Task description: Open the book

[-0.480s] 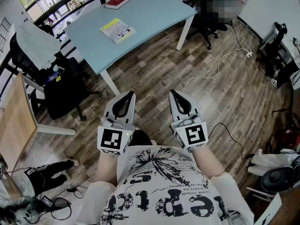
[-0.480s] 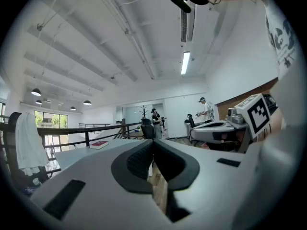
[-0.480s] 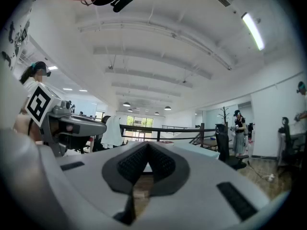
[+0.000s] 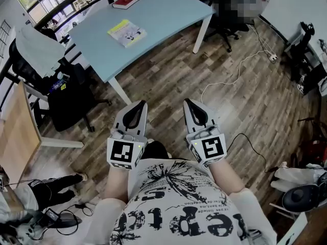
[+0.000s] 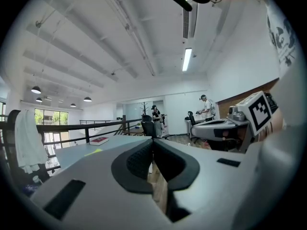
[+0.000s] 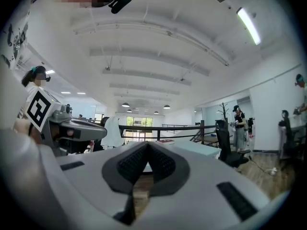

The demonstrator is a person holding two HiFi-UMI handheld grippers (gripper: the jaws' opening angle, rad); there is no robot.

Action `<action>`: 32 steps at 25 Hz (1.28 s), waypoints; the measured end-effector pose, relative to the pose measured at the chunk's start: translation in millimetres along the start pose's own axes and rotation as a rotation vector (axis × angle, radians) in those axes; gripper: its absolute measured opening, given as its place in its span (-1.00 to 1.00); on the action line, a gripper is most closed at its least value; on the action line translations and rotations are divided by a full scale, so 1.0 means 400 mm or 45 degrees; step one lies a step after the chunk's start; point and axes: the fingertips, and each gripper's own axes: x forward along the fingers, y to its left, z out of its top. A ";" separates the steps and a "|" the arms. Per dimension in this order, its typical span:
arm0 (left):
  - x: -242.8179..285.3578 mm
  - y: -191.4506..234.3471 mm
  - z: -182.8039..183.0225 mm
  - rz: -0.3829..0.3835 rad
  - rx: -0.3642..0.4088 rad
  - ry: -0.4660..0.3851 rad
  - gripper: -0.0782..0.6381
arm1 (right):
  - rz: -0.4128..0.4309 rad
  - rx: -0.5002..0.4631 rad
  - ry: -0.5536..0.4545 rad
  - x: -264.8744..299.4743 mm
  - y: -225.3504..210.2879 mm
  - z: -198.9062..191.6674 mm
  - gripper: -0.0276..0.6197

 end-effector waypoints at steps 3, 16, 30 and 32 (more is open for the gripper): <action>0.016 0.011 -0.021 0.002 -0.009 0.030 -0.72 | -0.013 0.040 0.014 0.016 -0.018 -0.021 -0.88; 0.279 0.246 -0.104 0.016 -0.045 0.118 -0.72 | -0.112 0.095 0.091 0.327 -0.158 -0.108 -0.89; 0.733 0.743 -0.037 0.088 -0.110 0.046 -0.72 | -0.060 -0.043 0.102 0.987 -0.344 -0.041 -0.88; 0.766 0.801 -0.043 0.112 -0.119 0.055 -0.72 | -0.038 -0.038 0.107 1.062 -0.353 -0.044 -0.88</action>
